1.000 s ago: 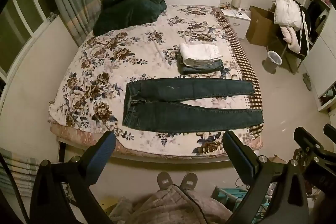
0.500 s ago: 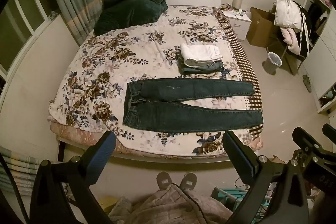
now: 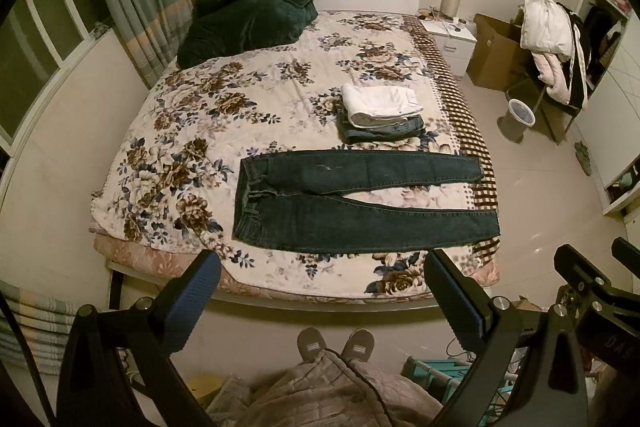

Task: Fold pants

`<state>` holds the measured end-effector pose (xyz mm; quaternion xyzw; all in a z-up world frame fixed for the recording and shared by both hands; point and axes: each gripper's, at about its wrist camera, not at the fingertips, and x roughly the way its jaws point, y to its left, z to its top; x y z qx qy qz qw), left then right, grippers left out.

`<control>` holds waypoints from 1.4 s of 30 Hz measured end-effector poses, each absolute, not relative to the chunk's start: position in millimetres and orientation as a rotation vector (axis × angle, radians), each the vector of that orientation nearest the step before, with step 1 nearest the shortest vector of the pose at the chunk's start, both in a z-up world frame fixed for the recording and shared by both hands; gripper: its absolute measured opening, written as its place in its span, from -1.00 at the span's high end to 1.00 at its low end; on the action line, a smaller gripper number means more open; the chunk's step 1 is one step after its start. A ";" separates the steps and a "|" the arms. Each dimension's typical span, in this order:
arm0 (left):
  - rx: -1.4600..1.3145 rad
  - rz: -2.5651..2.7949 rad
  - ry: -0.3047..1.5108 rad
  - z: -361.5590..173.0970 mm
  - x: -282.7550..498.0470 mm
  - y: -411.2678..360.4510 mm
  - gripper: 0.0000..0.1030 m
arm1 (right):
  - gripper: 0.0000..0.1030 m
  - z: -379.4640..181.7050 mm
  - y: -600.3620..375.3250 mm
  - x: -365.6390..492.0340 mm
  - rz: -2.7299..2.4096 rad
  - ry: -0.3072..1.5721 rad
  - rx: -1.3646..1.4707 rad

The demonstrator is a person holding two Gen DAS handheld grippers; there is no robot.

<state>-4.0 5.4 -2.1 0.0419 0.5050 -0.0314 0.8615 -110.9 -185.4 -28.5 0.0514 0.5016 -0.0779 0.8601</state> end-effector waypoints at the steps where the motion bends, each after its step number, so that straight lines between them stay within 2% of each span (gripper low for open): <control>1: 0.087 -0.065 1.059 -2.1 -4.1 5.2 -1.00 | -1.00 -27.9 -185.4 -110.7 -0.163 1.052 0.108; 42: 0.081 -0.072 1.039 17.6 2.2 -14.9 -1.00 | -1.00 -7.9 -169.6 -107.5 -0.154 1.039 0.119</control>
